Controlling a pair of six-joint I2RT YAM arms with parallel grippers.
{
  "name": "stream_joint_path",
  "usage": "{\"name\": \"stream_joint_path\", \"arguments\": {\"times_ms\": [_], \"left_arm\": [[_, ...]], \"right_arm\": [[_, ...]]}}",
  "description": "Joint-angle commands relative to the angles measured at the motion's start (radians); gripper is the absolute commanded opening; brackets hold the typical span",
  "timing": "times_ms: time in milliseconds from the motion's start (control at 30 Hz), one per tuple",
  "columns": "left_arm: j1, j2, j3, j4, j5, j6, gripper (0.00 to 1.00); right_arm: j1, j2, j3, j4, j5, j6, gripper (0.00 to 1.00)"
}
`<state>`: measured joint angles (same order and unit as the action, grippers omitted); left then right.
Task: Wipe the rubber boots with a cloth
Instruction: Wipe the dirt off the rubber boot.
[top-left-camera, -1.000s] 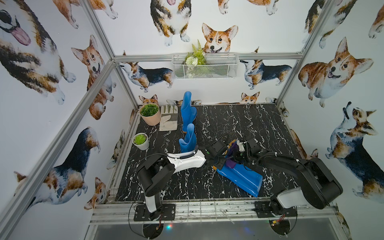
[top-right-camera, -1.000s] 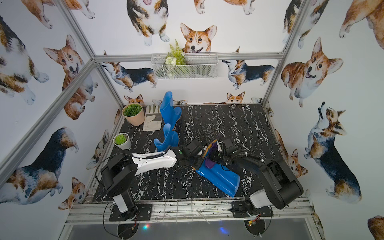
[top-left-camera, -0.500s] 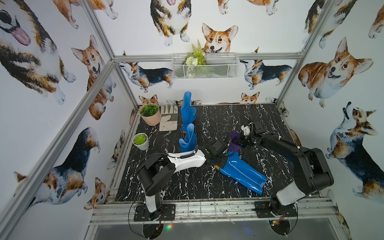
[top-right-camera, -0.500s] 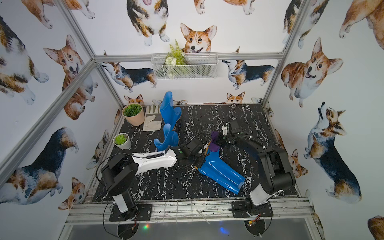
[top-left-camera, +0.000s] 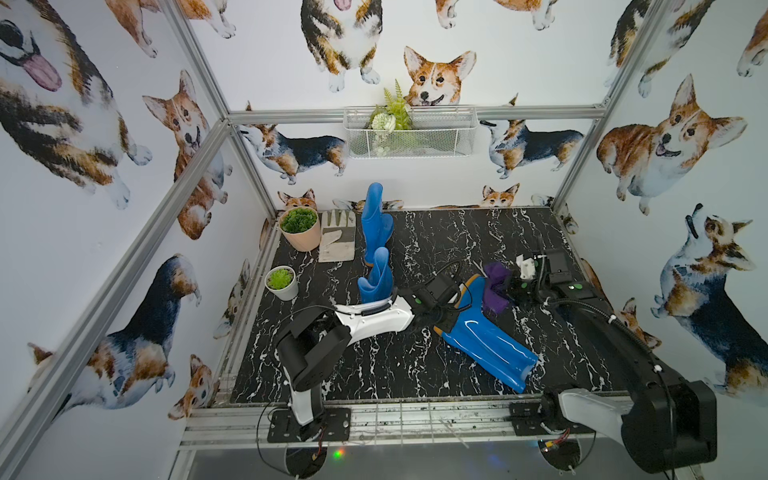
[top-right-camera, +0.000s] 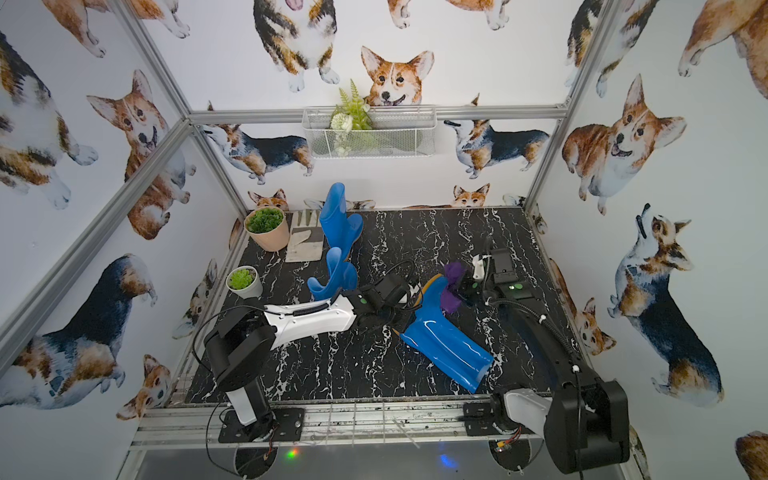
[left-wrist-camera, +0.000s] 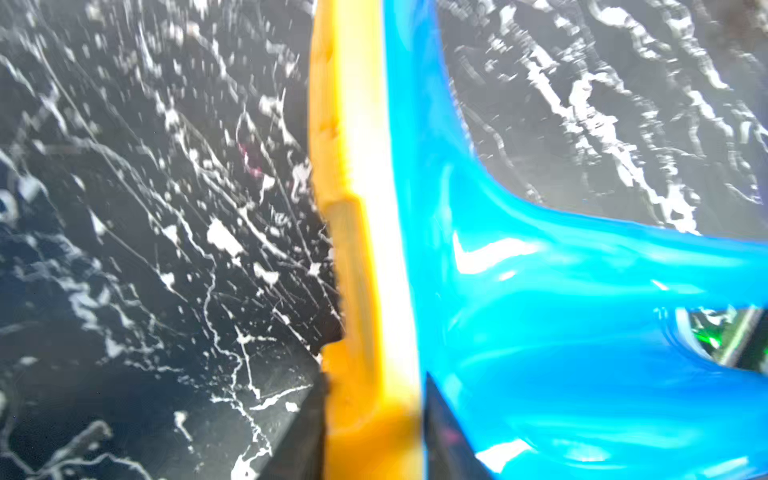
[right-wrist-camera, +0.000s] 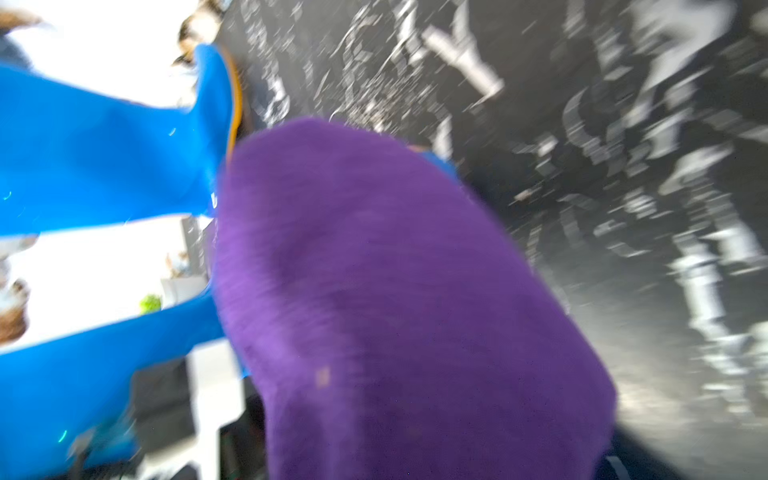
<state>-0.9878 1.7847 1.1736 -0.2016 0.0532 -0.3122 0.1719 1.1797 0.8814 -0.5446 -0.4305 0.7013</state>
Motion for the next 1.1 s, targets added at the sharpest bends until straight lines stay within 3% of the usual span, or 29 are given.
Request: {"name": "stream_joint_path", "arguments": {"times_ms": [0, 167, 433, 533, 633, 800, 1000, 1067], "left_arm": [[0.003, -0.053, -0.001, 0.036, -0.035, 0.058, 0.64], [-0.005, -0.105, -0.102, 0.095, -0.056, 0.040, 0.71], [-0.055, -0.084, -0.170, 0.145, -0.095, -0.019, 0.72], [-0.085, -0.054, -0.154, 0.134, -0.117, -0.017, 0.72], [-0.094, -0.023, -0.146, 0.140, -0.108, -0.019, 0.72], [-0.089, 0.038, -0.103, 0.121, -0.091, 0.019, 0.60], [-0.074, 0.079, -0.071, 0.148, -0.066, 0.054, 0.37], [-0.071, 0.082, -0.069, 0.171, -0.058, 0.063, 0.35]], "right_arm": [[0.008, 0.077, 0.116, -0.073, -0.041, -0.136, 0.00], [0.115, 0.255, 0.234, -0.068, 0.013, -0.259, 0.00], [0.244, 0.424, 0.254, -0.056, 0.033, -0.344, 0.00], [0.238, 0.469, 0.250, -0.073, 0.103, -0.361, 0.00], [0.163, 0.515, 0.261, -0.116, 0.176, -0.352, 0.00], [-0.016, 0.518, 0.262, -0.129, 0.210, -0.320, 0.00], [-0.042, 0.523, 0.326, -0.179, 0.199, -0.346, 0.00], [-0.031, 0.489, 0.305, -0.160, 0.172, -0.333, 0.00]]}}
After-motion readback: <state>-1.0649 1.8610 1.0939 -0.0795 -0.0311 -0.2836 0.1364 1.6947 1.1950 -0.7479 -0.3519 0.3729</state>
